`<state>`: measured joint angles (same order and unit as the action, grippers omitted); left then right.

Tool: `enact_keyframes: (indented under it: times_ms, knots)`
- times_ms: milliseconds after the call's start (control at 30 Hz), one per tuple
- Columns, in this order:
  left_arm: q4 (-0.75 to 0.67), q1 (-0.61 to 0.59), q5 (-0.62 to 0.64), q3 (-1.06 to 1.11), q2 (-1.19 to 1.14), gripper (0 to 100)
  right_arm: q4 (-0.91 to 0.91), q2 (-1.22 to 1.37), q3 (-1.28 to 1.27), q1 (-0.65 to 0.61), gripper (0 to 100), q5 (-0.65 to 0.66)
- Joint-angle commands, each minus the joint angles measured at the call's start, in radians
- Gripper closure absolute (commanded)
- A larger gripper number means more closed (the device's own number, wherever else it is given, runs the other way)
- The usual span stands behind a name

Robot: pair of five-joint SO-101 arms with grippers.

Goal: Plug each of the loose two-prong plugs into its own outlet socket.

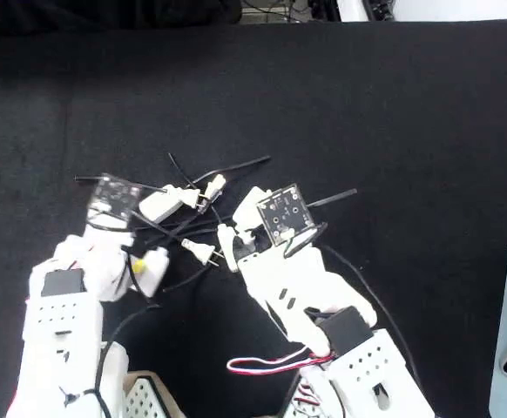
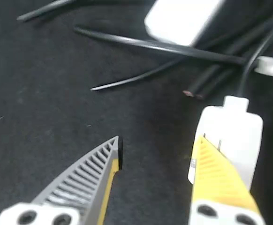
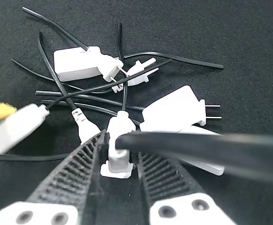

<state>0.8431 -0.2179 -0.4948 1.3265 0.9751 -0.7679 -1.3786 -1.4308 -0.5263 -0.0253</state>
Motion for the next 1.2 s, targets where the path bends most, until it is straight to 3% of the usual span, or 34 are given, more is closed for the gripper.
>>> enact_keyframes:
  times_ms: [0, 267, 567, 933, 1167]
  knots:
    - [0.081, 0.104, 0.005, -0.005, 0.104, 75, 0.014, -0.005, 0.008, 0.011, 98.6, -0.006]
    - [0.292, 0.229, 0.064, 0.025, 0.423, 75, 0.014, -0.005, 0.008, 0.011, 98.6, -0.006]
    - [0.382, 0.229, 0.066, 0.13, 0.683, 75, 0.014, -0.005, 0.008, 0.011, 98.6, -0.006]
    - [0.302, 0.243, 0.117, 0.206, 0.637, 69, 0.014, -0.005, 0.008, 0.011, 98.6, -0.006]
    - [0.295, 0.346, 0.166, 0.162, 0.506, 69, 0.014, -0.005, 0.008, 0.009, 98.6, -0.006]
